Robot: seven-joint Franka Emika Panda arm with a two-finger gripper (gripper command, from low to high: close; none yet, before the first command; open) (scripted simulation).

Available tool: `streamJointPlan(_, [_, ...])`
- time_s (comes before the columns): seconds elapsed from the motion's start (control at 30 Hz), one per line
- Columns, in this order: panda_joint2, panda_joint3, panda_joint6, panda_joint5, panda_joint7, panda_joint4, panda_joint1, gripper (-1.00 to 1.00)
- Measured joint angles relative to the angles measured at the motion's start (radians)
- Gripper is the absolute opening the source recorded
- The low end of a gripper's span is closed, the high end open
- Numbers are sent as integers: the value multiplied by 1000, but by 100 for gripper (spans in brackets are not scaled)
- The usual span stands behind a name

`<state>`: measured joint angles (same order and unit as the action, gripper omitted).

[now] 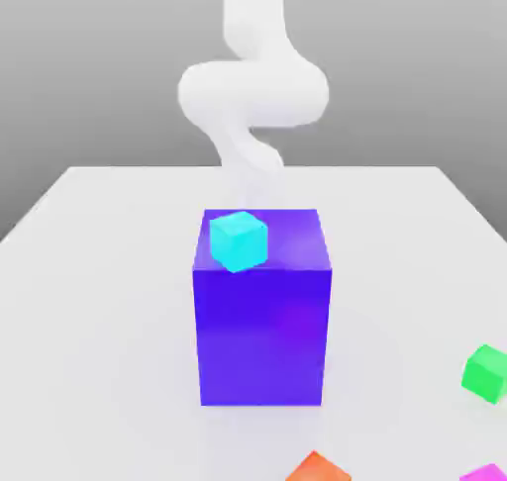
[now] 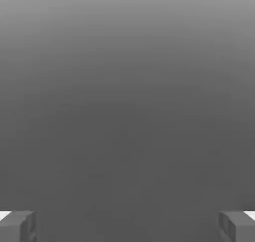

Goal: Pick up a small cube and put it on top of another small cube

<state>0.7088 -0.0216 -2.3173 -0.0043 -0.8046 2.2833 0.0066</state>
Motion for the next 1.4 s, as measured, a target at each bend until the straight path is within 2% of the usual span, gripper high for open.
streamJointPlan(0.63, [-695, -165, -131, -102, -85, -127, 81, 0])
streamJointPlan(1.07, [-1168, -197, -219, -181, -149, -214, 200, 0])
streamJointPlan(1.2, [-1313, -169, -306, -214, -173, -248, 234, 0])
streamJointPlan(1.23, [-1340, -161, -325, -221, -178, -254, 241, -100])
streamJointPlan(1.4, [-1340, -161, -326, -220, -177, -254, 241, -100])
